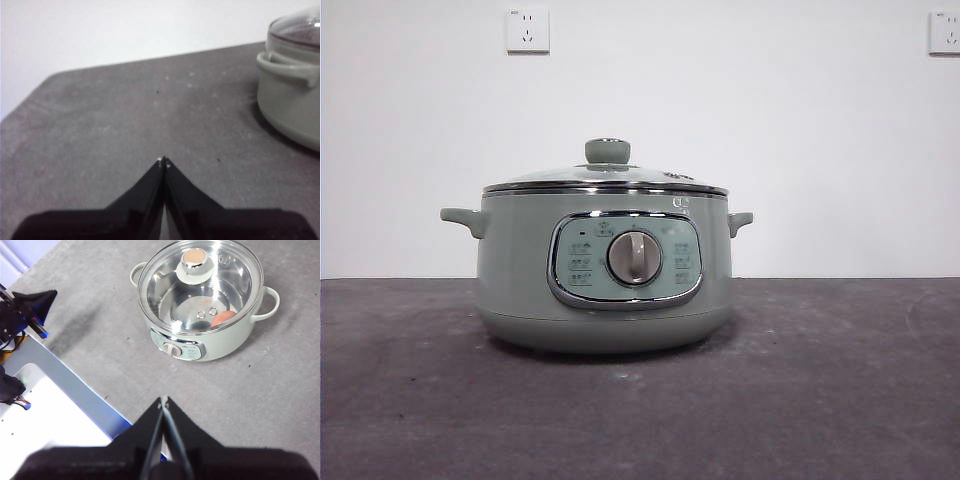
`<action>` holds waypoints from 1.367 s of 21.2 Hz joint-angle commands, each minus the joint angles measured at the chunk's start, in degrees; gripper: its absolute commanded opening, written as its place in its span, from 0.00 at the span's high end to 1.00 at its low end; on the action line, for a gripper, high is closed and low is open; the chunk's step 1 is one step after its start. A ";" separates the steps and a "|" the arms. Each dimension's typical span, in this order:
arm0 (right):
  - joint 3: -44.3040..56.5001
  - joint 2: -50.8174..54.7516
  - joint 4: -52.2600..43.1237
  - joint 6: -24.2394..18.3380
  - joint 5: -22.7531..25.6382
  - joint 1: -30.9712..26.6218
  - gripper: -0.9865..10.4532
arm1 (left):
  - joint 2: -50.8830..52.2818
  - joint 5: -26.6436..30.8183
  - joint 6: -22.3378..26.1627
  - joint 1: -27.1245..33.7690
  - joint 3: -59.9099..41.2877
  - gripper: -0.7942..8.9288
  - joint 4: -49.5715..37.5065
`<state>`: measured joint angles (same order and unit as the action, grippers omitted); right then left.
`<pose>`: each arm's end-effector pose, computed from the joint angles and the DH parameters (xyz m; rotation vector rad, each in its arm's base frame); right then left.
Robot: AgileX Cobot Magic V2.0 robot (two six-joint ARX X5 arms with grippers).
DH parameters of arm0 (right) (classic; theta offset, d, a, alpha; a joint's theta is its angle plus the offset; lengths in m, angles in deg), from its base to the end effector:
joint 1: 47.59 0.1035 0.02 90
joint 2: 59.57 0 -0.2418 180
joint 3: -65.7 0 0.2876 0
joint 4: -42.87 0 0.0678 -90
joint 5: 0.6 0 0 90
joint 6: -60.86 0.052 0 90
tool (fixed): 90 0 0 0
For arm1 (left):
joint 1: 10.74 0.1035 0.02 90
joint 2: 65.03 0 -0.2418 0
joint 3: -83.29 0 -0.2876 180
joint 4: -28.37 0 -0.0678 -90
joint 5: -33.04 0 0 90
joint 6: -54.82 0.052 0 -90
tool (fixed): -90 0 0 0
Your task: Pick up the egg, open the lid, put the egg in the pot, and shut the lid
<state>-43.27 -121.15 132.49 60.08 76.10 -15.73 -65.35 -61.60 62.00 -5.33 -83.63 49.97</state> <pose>0.1528 0.1090 0.4482 -0.1342 0.7408 0.7566 0.1765 0.0125 0.1500 0.1116 0.1543 0.0038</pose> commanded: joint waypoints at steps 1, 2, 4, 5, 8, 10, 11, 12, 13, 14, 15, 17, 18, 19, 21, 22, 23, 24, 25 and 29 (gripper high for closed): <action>-0.02 0.22 0.83 0.46 0.11 0.07 0.91 | 0.22 -0.20 -1.60 0.20 -0.85 0.92 0.90; -0.02 0.22 0.83 0.46 0.11 0.09 0.91 | 0.22 -0.28 -2.56 0.20 -0.85 0.92 0.83; -0.02 0.20 0.83 0.46 0.11 0.07 0.91 | 0.22 -0.17 -4.04 0.20 -0.85 0.92 0.66; -0.02 0.22 0.83 0.46 0.13 0.09 0.91 | 0.20 0.20 -4.04 0.20 -0.85 0.92 0.66; -0.02 0.22 0.83 0.48 0.13 0.07 0.91 | 0.20 0.11 -4.04 0.20 -0.85 0.92 0.66; -0.02 0.22 0.83 0.48 0.11 0.07 0.91 | 0.20 0.11 -4.04 0.20 -0.85 0.92 0.66; -0.02 0.20 0.83 0.46 0.13 0.07 0.91 | 0.20 0.11 -4.04 0.20 -0.85 0.92 0.66; -0.02 0.20 0.83 0.46 0.11 0.09 0.91 | 0.20 0.11 -4.04 0.20 -0.85 0.92 0.66; -0.02 0.22 0.83 0.46 0.13 0.07 0.91 | 0.20 0.11 -4.04 0.20 -0.85 0.92 0.66; -0.02 0.22 0.83 0.48 0.13 0.09 0.91 | 0.20 0.11 -4.04 0.20 -0.85 0.92 0.66; -0.02 0.22 0.83 0.48 0.13 0.07 0.91 | 0.20 0.11 -4.04 0.20 -0.85 0.92 0.66; -0.02 0.22 0.83 0.46 0.13 0.07 0.91 | 0.20 0.11 -4.04 0.20 -0.85 0.92 0.66; -0.02 0.22 0.83 0.46 0.13 0.09 0.91 | 0.20 0.11 -4.04 0.20 -0.85 0.92 0.66; -0.02 0.20 0.72 -1.22 0.15 0.07 0.91 | 0.20 0.11 -4.04 0.20 -0.85 0.92 0.66; 0.00 0.46 -0.55 -4.63 0.31 -1.29 0.91 | 0.20 0.09 -4.04 0.20 -0.85 0.92 0.66; 0.07 1.51 -2.58 -5.77 0.20 -3.19 0.91 | 0.20 0.11 -4.04 0.20 -0.85 0.92 0.66; 0.57 2.60 -6.19 -6.38 -0.35 -5.60 0.91 | 0.20 0.11 -4.04 0.20 -0.85 0.92 0.63; 1.88 4.26 -9.79 -6.12 -0.92 -7.85 0.91 | 0.20 0.11 -4.04 0.20 -0.85 0.92 0.63; 4.24 6.21 -13.18 -6.16 -3.15 -10.23 0.91 | 0.20 0.11 -4.04 0.20 -0.85 0.92 0.63; 22.97 18.34 -28.94 -7.30 -6.08 -19.82 0.91 | 0.20 0.11 -4.04 0.20 -0.85 0.92 0.61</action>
<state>-23.23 -103.31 105.11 53.55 70.05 -35.21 -65.30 -61.60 58.56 -5.29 -83.63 50.67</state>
